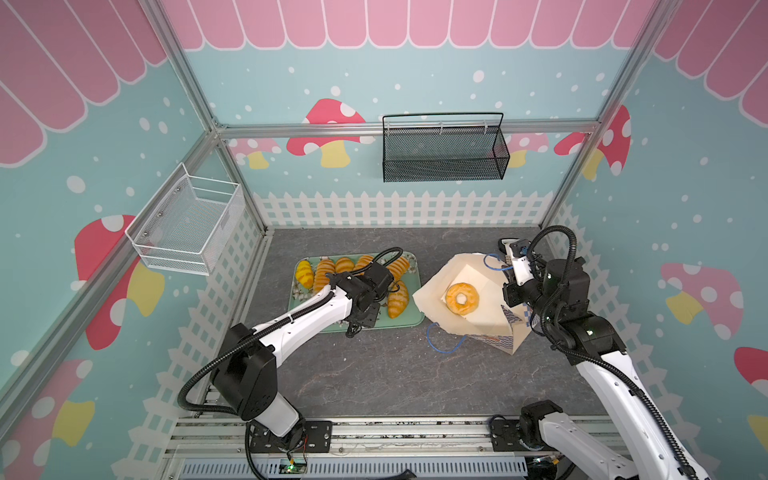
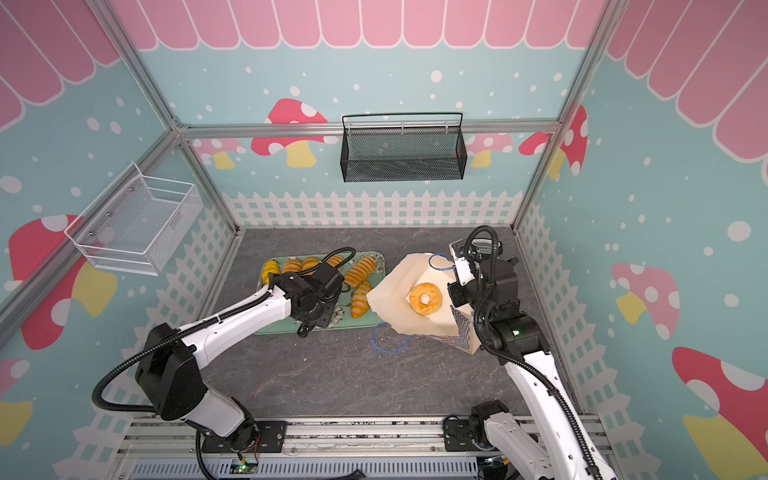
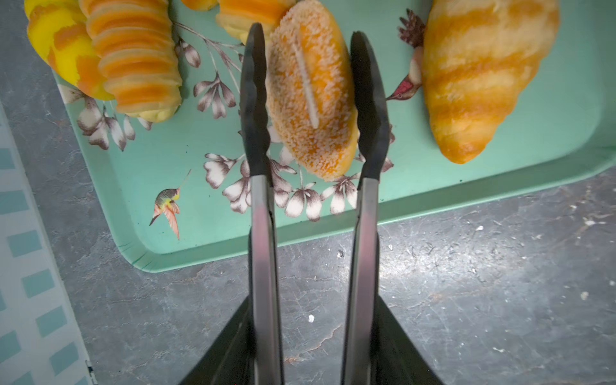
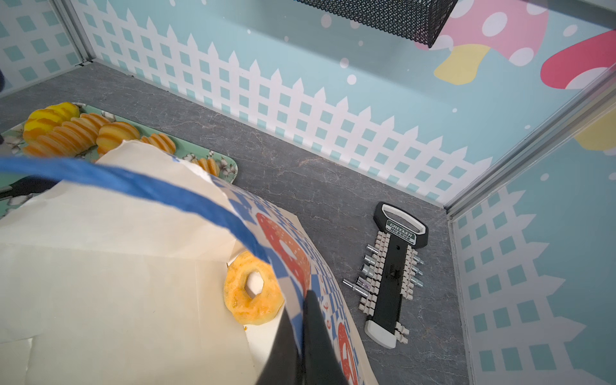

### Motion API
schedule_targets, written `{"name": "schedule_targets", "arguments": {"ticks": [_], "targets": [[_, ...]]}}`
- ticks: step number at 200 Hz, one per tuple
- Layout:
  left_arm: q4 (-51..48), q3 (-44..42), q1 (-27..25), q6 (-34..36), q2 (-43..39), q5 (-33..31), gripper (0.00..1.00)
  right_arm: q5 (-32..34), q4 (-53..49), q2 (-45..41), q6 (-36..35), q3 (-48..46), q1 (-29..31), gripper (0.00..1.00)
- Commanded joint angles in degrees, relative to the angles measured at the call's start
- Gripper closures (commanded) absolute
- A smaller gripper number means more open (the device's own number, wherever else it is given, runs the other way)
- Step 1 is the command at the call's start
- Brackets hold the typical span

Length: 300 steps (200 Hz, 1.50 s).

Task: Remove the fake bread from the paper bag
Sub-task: 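Move the open left tongs back into the paper bag toward the ring bread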

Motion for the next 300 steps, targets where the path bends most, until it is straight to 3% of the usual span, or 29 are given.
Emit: {"name": "schedule_targets", "arguments": {"ticks": [1, 68, 147, 246, 266, 300], "targets": [[1.7, 1.0, 1.2, -1.2, -3.2, 2.7, 0.5, 0.0, 0.6, -0.1, -0.2, 1.5, 0.3, 1.0], [4.3, -0.7, 3.0, -1.9, -6.2, 8.4, 0.48, -0.1, 0.1, -0.9, 0.0, 1.5, 0.3, 1.0], [4.5, 0.6, 4.2, 0.4, -12.3, 9.4, 0.51, 0.1, -0.7, -1.2, -0.4, 2.5, 0.3, 1.0], [3.9, 12.9, 3.3, 18.5, -23.5, 17.5, 0.55, -5.8, 0.0, -1.9, -8.7, 3.1, 0.3, 1.0], [3.2, 16.9, -0.8, 23.0, -24.1, 18.2, 0.55, -5.7, 0.6, -2.4, -9.0, 2.8, 0.3, 1.0], [2.2, 21.7, -14.4, 29.9, -21.7, 13.6, 0.55, -3.6, 2.2, -3.6, -9.8, 2.5, 0.3, 1.0]]}}
